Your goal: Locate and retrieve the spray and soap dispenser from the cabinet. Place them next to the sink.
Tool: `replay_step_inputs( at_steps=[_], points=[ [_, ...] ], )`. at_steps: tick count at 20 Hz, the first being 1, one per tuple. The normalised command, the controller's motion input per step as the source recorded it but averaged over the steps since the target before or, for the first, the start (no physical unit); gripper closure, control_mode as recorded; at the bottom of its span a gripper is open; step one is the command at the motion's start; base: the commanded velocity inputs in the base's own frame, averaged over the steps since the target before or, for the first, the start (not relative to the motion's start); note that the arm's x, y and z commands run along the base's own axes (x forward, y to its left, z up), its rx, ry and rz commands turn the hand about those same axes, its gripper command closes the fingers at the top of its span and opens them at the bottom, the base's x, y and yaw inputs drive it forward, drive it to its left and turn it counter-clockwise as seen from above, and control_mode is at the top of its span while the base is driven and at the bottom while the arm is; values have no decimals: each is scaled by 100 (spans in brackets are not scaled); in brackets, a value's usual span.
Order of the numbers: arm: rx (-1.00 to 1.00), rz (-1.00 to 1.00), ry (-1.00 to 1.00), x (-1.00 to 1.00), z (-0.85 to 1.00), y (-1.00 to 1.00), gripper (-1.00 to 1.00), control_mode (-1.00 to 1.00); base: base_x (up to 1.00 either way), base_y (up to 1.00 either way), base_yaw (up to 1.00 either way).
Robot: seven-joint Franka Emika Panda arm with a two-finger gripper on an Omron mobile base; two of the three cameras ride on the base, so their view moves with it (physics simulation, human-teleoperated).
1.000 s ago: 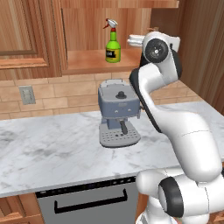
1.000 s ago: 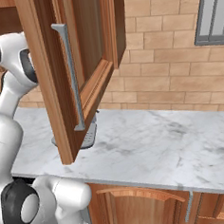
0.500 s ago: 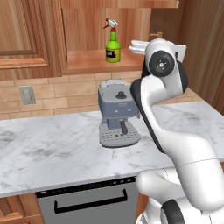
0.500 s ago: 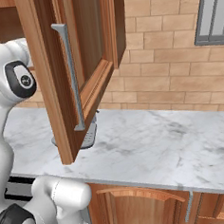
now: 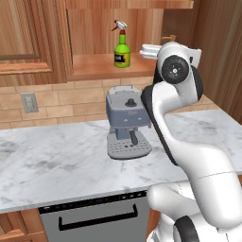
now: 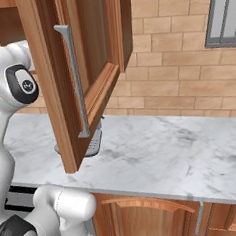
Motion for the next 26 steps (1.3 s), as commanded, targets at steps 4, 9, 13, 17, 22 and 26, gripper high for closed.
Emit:
replay_step_inputs(
  at_steps=[4,9,13,17,22,26],
  points=[
    [0,0,0,0,0,0,100,-100,0,0,0],
    [0,0,0,0,0,0,100,-100,0,0,0],
    [0,0,0,0,0,0,100,-100,0,0,0],
    [0,0,0,0,0,0,100,100,0,0,0],
    [0,0,0,0,0,0,100,100,-19,2,1],
    [0,0,0,0,0,0,100,100,-38,15,2]
  ],
)
